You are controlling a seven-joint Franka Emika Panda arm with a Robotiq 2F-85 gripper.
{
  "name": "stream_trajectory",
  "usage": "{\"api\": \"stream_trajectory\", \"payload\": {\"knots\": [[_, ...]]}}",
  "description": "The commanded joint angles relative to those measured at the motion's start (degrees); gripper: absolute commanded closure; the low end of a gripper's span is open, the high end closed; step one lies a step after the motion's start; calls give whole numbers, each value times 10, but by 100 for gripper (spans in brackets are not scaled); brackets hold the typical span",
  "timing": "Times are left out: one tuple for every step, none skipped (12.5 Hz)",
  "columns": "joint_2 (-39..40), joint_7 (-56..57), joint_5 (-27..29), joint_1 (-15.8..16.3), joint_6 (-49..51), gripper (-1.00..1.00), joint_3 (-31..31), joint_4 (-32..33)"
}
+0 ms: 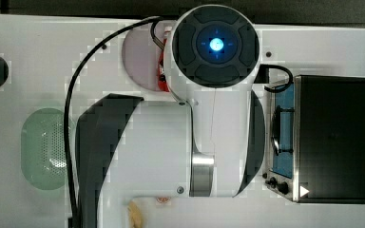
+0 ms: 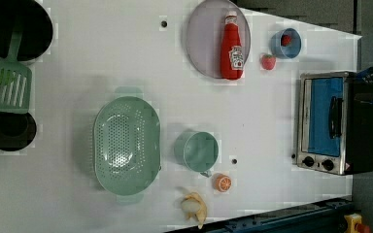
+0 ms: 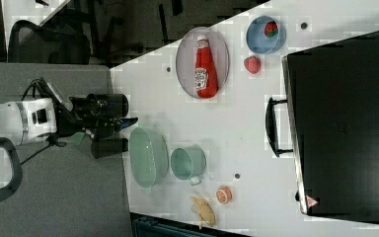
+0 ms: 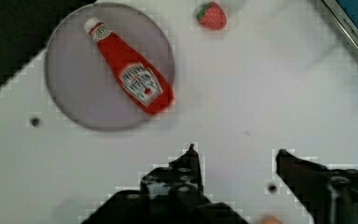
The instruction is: Pick ketchup from plate and place it on table.
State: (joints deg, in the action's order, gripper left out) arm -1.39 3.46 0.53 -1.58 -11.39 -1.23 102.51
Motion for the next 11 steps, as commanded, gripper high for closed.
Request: {"api": "stream_trajectory", "payload": {"knots": [[-149, -37, 1, -54, 66, -59, -28, 98], [-148, -37, 1, -54, 66, -81, -28, 98], [-145, -37, 2, -53, 64, -100, -29, 98], [-138, -36, 2, -52, 56, -100, -29, 98], [-128, -35, 2, -50, 49, -100, -30, 98], [-115, -34, 2, -48, 39, -100, -32, 98], [-99, -34, 2, -47, 28, -100, -35, 98], [-81, -34, 2, -47, 14, -100, -40, 97], [-62, -34, 2, -46, -1, -100, -44, 97], [-41, -34, 2, -45, -19, -100, -48, 97], [-20, -34, 2, -43, -44, -100, -53, 96]]}}
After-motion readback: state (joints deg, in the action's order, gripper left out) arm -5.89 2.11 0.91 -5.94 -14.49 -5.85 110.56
